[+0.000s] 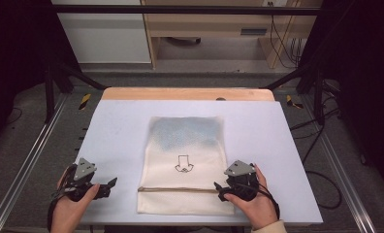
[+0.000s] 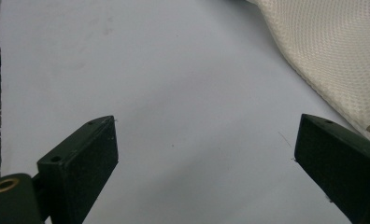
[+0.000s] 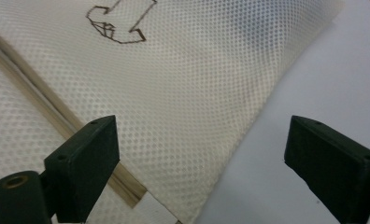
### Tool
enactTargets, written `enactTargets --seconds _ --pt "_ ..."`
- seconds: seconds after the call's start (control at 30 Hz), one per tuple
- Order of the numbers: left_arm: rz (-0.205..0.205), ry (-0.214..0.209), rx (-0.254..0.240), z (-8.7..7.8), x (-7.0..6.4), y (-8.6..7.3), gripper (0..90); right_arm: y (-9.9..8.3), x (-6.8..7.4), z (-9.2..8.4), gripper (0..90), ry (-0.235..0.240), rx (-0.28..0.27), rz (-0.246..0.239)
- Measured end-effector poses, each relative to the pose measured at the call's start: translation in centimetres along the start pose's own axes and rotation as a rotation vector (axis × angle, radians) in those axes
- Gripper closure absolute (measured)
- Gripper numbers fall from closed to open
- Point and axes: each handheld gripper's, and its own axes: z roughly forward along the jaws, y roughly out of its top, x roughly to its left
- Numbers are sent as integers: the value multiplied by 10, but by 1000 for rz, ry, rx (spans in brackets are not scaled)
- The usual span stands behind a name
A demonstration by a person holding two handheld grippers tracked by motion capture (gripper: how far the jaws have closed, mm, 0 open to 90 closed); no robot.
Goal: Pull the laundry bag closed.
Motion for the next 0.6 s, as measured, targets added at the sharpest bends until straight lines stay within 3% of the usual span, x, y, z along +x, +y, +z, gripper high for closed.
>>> enactTargets --seconds 0.2,0.43,0.47,0.5,0.6 --pt "-38 9 -4 -3 7 -1 62 27 11 -7 157 58 11 -68" --pt "-70 -18 5 -4 12 -4 64 66 34 4 132 135 48 -188" --pt "-70 -18 5 -4 12 -4 67 66 34 4 132 135 48 -188" --pt "-75 -15 12 -3 12 -4 66 75 41 8 132 140 48 -238" --pt "-74 -12 13 -2 13 -5 66 86 50 14 144 152 67 -283"
